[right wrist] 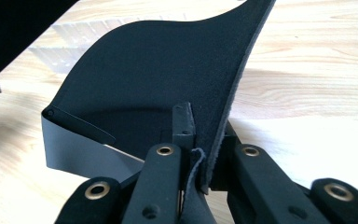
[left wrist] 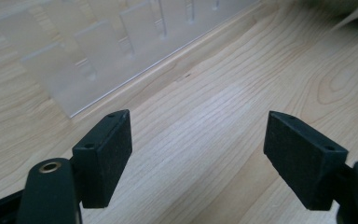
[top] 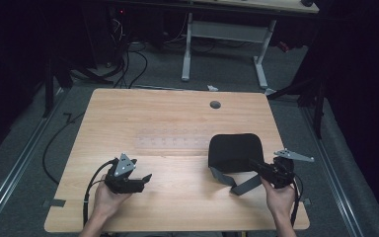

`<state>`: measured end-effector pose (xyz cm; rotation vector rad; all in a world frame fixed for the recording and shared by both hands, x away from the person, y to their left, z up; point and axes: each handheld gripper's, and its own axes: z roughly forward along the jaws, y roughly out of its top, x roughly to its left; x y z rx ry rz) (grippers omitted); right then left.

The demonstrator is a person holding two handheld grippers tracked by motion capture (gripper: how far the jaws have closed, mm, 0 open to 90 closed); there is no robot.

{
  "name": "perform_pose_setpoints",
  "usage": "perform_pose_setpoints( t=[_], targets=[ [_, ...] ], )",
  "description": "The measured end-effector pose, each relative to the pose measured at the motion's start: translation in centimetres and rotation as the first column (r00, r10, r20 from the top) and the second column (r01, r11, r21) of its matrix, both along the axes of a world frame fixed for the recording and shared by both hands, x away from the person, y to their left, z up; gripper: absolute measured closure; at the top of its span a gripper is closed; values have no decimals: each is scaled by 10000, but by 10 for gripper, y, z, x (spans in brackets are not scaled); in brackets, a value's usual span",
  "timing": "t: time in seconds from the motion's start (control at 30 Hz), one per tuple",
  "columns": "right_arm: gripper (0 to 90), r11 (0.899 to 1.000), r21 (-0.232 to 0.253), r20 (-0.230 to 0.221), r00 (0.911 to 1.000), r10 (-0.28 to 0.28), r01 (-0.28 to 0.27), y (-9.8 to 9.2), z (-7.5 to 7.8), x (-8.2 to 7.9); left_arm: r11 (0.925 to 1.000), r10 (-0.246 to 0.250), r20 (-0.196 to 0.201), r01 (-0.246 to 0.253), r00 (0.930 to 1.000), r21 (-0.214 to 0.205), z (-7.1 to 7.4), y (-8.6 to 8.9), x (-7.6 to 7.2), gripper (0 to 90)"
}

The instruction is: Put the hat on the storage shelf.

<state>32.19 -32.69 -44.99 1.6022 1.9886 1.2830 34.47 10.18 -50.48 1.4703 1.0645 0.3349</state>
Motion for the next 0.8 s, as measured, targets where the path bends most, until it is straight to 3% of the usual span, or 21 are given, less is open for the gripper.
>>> perform_pose_setpoints(
  t=[0.1, 0.3, 0.8],
  targets=[
    [850, 9995, 138, -83, 9995, 289, -288, 8, 2, 2, 9999, -79, 73, 80, 9999, -63, 3, -4, -1, 219],
    [850, 9976, 251, -101, 9978, 650, -648, 18, 5, 5, 9984, -525, -12, 525, 9986, 207, 5, -13, -4, 160],
    [849, 9858, 394, -424, 9854, 1649, -1632, 55, 8, 12, 9918, -1259, 446, 1248, 9910, 267, 12, -39, -9, 157]
  ],
)
